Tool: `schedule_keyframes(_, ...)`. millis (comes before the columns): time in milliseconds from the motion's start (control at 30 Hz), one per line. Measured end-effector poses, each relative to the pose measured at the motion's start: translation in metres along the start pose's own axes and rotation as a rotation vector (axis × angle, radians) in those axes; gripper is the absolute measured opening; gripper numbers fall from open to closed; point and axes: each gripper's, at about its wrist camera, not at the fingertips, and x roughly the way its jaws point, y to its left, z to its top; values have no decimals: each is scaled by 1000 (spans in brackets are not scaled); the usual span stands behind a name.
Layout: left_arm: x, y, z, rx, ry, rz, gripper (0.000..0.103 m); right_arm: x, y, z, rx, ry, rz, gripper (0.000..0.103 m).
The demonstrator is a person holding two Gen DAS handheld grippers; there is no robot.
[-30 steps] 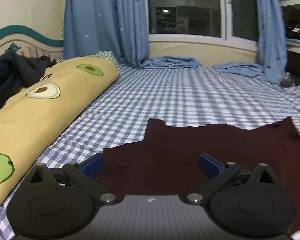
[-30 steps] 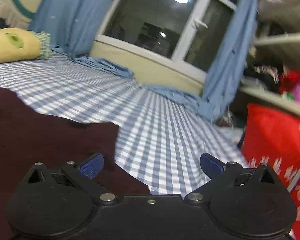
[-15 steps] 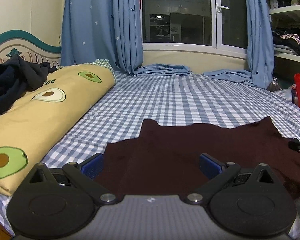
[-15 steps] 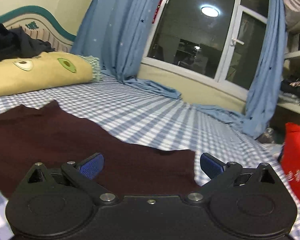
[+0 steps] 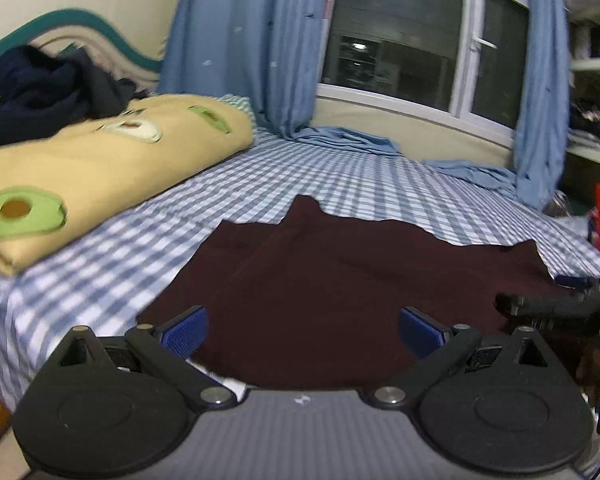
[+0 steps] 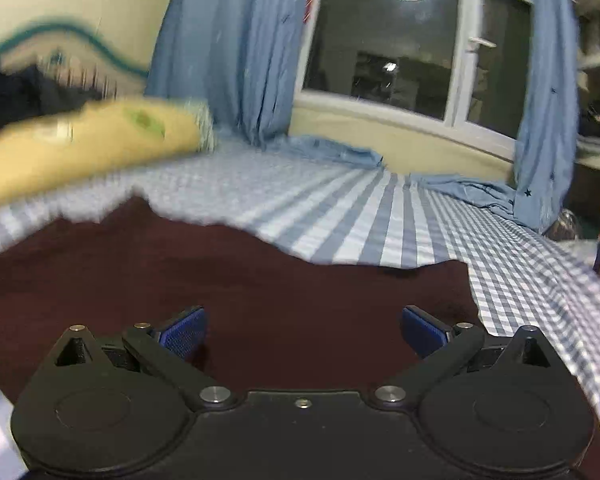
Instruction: Fold small clothes
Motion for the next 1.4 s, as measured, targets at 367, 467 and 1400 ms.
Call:
schedule_keyframes(367, 15, 11, -33, -131, 55, -32, 102, -11, -16, -49, 178, 25, 8, 102)
schedule_keyframes(467, 25, 15, -37, -196, 59, -38, 102, -14, -13, -51, 158, 0, -6, 102)
schedule_keyframes(1400, 62, 17, -35, -327, 32, 62, 102, -44, 4, -59, 30, -200, 29, 102)
